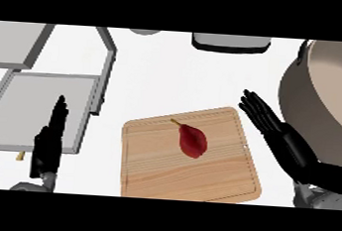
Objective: Pick the pear from the cutting board and place it in the pot
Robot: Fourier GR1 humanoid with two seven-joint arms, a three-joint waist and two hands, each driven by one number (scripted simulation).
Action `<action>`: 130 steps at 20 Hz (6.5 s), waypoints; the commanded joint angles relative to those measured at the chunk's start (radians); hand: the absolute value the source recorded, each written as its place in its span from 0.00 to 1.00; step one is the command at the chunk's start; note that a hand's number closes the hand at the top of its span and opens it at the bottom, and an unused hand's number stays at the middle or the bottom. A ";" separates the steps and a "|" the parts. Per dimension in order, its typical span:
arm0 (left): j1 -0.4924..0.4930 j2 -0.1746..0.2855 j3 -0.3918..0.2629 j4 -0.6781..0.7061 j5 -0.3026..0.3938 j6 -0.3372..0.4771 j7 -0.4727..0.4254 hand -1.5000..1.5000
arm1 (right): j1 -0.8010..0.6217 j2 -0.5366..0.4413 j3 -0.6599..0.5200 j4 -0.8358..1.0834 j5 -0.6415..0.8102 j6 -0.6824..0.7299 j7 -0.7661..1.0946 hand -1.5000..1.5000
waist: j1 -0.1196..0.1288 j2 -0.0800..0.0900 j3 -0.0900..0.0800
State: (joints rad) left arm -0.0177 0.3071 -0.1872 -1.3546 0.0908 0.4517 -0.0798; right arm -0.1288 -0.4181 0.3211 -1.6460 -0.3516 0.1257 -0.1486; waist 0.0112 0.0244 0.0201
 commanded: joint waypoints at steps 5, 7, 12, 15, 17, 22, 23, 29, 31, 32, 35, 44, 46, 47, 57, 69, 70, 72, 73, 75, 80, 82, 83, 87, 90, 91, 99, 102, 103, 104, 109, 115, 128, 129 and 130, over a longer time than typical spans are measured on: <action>-0.205 0.025 0.019 -0.149 0.063 -0.092 0.087 0.50 | -0.379 0.073 0.020 0.285 -0.007 0.201 -0.056 1.00 | 0.090 0.000 -0.015; -0.158 -0.004 -0.007 -0.121 0.069 -0.099 0.065 0.50 | -0.475 -0.114 0.057 0.134 0.260 0.180 -0.107 1.00 | 0.103 -0.056 -0.038; -0.264 0.022 0.043 -0.164 0.152 -0.157 0.169 0.50 | -0.468 0.076 0.040 0.577 0.248 0.186 -0.429 0.00 | 0.094 0.015 -0.013; -0.259 0.057 0.072 -0.196 0.182 -0.181 0.216 0.50 | -0.583 0.082 0.004 0.698 0.241 0.264 -0.558 0.00 | 0.086 0.002 -0.016; -0.271 0.033 0.059 -0.189 0.157 -0.150 0.211 0.50 | -0.654 0.062 0.004 0.793 0.268 0.331 -0.637 0.00 | 0.075 0.003 -0.017; -0.220 0.038 0.070 -0.216 0.160 -0.149 0.228 0.50 | -0.801 0.041 0.099 0.869 0.382 0.431 -0.604 0.00 | 0.048 -0.013 -0.019; -0.268 0.092 0.129 -0.184 0.195 -0.189 0.251 0.50 | -0.796 0.015 0.135 0.865 0.429 0.428 -0.632 0.00 | 0.042 -0.011 -0.020; -0.239 0.053 0.097 -0.214 0.158 -0.148 0.244 0.50 | -0.903 0.016 0.324 0.808 0.596 0.464 -0.543 0.00 | 0.031 -0.019 -0.020; -0.224 0.059 0.114 -0.191 0.153 -0.152 0.221 0.50 | -0.890 0.031 0.375 0.740 0.629 0.470 -0.500 0.00 | 0.006 -0.025 -0.021; -0.207 0.054 0.117 -0.200 0.150 -0.142 0.217 0.50 | -0.881 0.059 0.415 0.750 0.669 0.440 -0.483 0.00 | 0.013 -0.023 -0.021; -0.194 0.049 0.107 -0.232 0.155 -0.147 0.258 0.50 | -0.898 0.076 0.459 0.735 0.704 0.487 -0.423 0.00 | 0.005 -0.026 -0.021; -0.192 0.054 0.159 -0.259 0.143 -0.184 0.278 0.50 | -0.787 0.099 0.437 0.720 0.816 0.460 -0.461 0.00 | -0.004 -0.023 -0.020; -0.212 0.044 0.181 -0.209 0.140 -0.201 0.237 0.50 | -0.795 0.117 0.420 0.702 0.829 0.494 -0.434 0.00 | -0.007 -0.023 -0.020; -0.142 0.025 0.141 -0.288 0.110 -0.173 0.254 0.50 | -0.836 0.157 0.402 0.720 0.824 0.528 -0.376 0.00 | -0.001 -0.024 -0.020; -0.220 0.005 0.176 -0.272 0.067 -0.176 0.312 0.50 | -0.768 0.238 0.361 0.739 1.004 0.472 -0.314 0.00 | -0.007 -0.024 -0.020; -0.194 0.003 0.258 -0.240 0.077 -0.261 0.279 0.50 | -0.701 0.313 0.295 0.865 1.197 0.357 -0.389 0.00 | -0.003 -0.023 -0.020; -0.202 -0.040 0.216 -0.254 0.057 -0.234 0.276 0.50 | -0.718 0.300 0.303 0.968 1.226 0.298 -0.457 0.00 | 0.001 -0.021 -0.020; -0.187 -0.030 0.229 -0.286 0.054 -0.247 0.305 0.50 | -0.701 0.332 0.273 0.910 1.239 0.346 -0.417 0.00 | -0.003 -0.024 -0.020; -0.135 -0.039 0.233 -0.249 0.067 -0.280 0.218 0.50 | -0.718 0.320 0.277 1.012 1.250 0.288 -0.491 0.00 | 0.003 -0.021 -0.020; -0.219 0.005 0.282 -0.224 0.105 -0.297 0.290 0.50 | -0.745 0.325 0.315 0.969 1.278 0.283 -0.540 1.00 | -0.001 -0.021 -0.020; -0.205 -0.016 0.271 -0.250 0.077 -0.291 0.296 0.50 | -0.741 0.336 0.284 1.058 1.332 0.172 -0.654 1.00 | 0.002 -0.021 -0.020; -0.206 -0.050 0.251 -0.207 0.047 -0.279 0.253 0.50 | -0.745 0.388 0.289 1.097 1.369 0.169 -0.636 1.00 | 0.000 -0.021 -0.020; -0.174 -0.022 0.242 -0.342 0.039 -0.269 0.350 0.50 | -0.746 0.348 0.266 1.087 1.358 0.184 -0.673 1.00 | 0.003 -0.023 -0.020; -0.114 -0.026 0.276 -0.299 0.067 -0.312 0.264 0.50 | -0.582 0.340 0.290 0.918 1.383 0.188 -0.528 1.00 | -0.019 -0.031 -0.021; -0.104 -0.028 0.291 -0.269 0.029 -0.250 0.278 0.50 | -0.436 0.288 0.235 0.867 1.337 0.147 -0.410 1.00 | -0.097 -0.056 -0.022; -0.103 -0.027 0.311 -0.260 0.045 -0.248 0.283 0.50 | -0.387 0.234 0.219 0.864 1.331 0.123 -0.418 1.00 | -0.134 -0.064 -0.023; -0.078 -0.025 0.320 -0.285 0.038 -0.236 0.288 0.50 | -0.078 0.067 0.172 0.493 1.284 0.034 -0.360 1.00 | -0.165 -0.067 -0.026; -0.076 -0.009 0.329 -0.316 0.043 -0.237 0.314 0.50 | 0.019 0.047 0.073 0.311 1.176 0.016 -0.338 1.00 | -0.157 -0.065 -0.024; -0.062 0.003 0.341 -0.321 0.043 -0.241 0.311 0.50 | 0.053 0.065 0.032 0.271 1.131 -0.012 -0.332 1.00 | -0.163 -0.068 -0.024; -0.044 -0.008 0.333 -0.329 0.047 -0.247 0.301 0.50 | 0.072 0.061 0.003 0.207 1.107 -0.019 -0.317 1.00 | -0.156 -0.068 -0.025; -0.046 -0.010 0.343 -0.330 0.054 -0.243 0.302 0.50 | 0.178 0.047 -0.171 -0.069 0.955 -0.057 -0.256 1.00 | -0.169 -0.066 -0.025; -0.089 0.006 0.343 -0.330 0.070 -0.273 0.310 0.50 | 0.365 0.010 -0.386 -0.407 0.756 -0.011 -0.125 1.00 | -0.106 -0.041 -0.023; -0.170 -0.053 0.283 -0.246 0.020 -0.299 0.265 0.50 | 0.267 -0.086 -0.803 -0.337 0.434 0.176 0.057 1.00 | -0.014 -0.024 -0.020; -0.181 -0.099 0.224 -0.322 -0.016 -0.241 0.321 0.50 | 0.197 -0.095 -0.749 -0.270 0.465 0.158 0.085 1.00 | -0.006 -0.023 -0.020; -0.155 -0.090 0.220 -0.349 -0.016 -0.254 0.336 0.50 | 0.112 -0.123 -0.749 -0.270 0.426 0.162 0.183 1.00 | -0.002 -0.024 -0.020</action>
State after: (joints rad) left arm -0.1848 0.2416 0.0685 -1.6545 0.1030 0.1821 0.2308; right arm 0.1104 -0.5163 -0.4308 -2.0191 0.0979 0.2808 -0.0415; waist -0.0082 -0.0014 -0.0002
